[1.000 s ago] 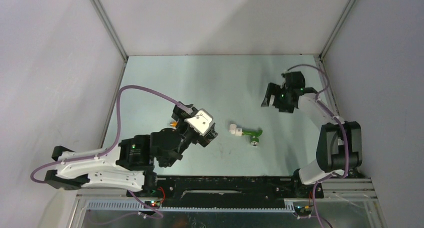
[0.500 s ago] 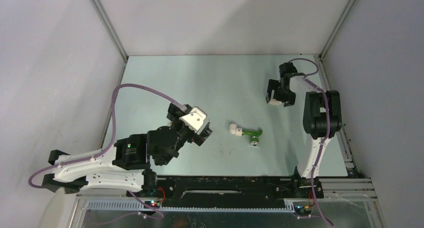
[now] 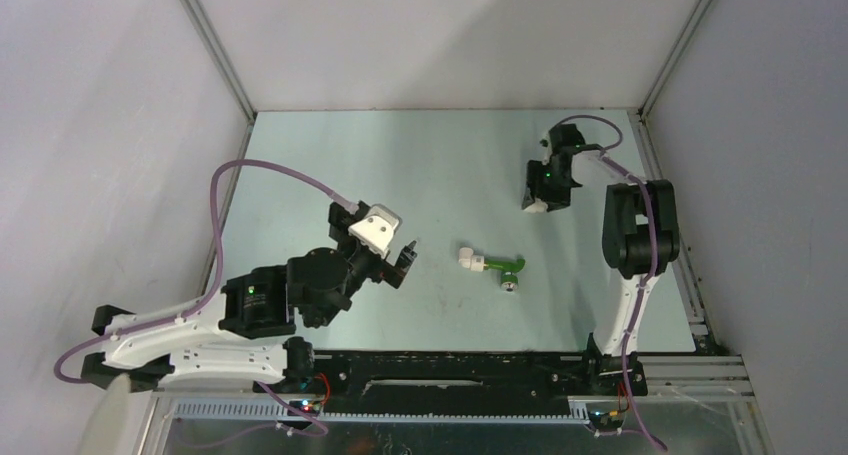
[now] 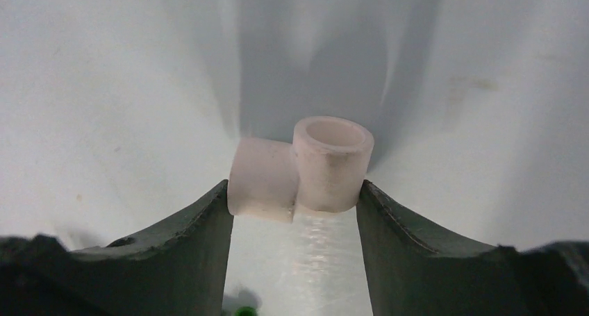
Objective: Install the water faucets
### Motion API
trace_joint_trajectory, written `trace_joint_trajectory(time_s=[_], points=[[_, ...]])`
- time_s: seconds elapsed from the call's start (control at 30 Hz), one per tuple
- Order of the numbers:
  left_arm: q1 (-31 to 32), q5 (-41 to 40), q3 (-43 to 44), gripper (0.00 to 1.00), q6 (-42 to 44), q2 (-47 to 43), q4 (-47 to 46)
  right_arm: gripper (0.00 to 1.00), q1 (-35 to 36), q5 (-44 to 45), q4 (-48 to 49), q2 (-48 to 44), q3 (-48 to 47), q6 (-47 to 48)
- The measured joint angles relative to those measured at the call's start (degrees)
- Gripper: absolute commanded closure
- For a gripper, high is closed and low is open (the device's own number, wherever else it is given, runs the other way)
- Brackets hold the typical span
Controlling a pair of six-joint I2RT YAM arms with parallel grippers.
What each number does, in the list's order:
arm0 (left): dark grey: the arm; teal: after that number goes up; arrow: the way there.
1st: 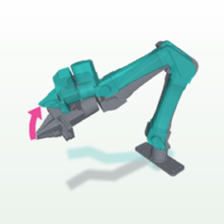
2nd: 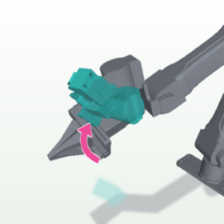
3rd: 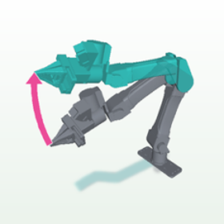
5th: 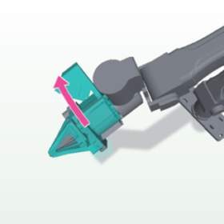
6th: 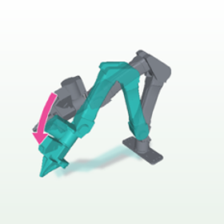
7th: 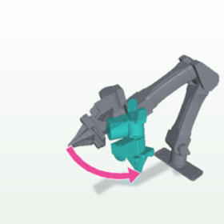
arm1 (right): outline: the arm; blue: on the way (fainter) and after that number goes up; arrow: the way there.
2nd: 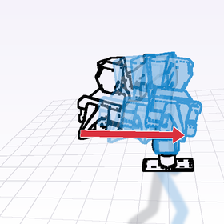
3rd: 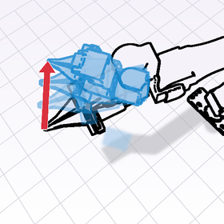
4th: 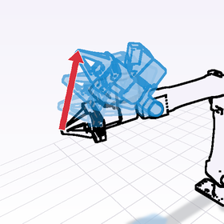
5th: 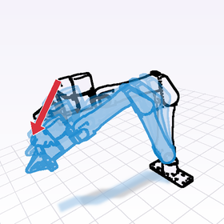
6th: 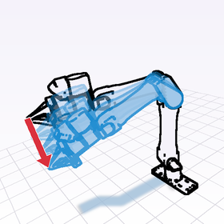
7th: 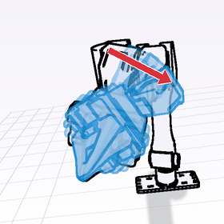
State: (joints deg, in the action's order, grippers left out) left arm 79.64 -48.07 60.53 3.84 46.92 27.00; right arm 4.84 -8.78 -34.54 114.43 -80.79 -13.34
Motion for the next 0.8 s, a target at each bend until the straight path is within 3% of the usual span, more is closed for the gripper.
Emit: trace_joint_trajectory(time_s=[0.27,0.6,0.8], points=[[-5.9,4.7,0.0,0.00,-14.4,-0.3,2.3,0.48,17.9,-1.6,-1.6,0.0,-2.0,5.7],[-15.4,11.8,-0.8,0.00,-34.4,-3.7,9.8,0.34,37.3,-5.0,-5.1,3.6,-19.7,11.3],[-23.2,18.5,-5.7,0.00,-41.9,-8.8,11.5,0.21,42.1,-5.4,-5.4,3.4,-13.4,11.7]])
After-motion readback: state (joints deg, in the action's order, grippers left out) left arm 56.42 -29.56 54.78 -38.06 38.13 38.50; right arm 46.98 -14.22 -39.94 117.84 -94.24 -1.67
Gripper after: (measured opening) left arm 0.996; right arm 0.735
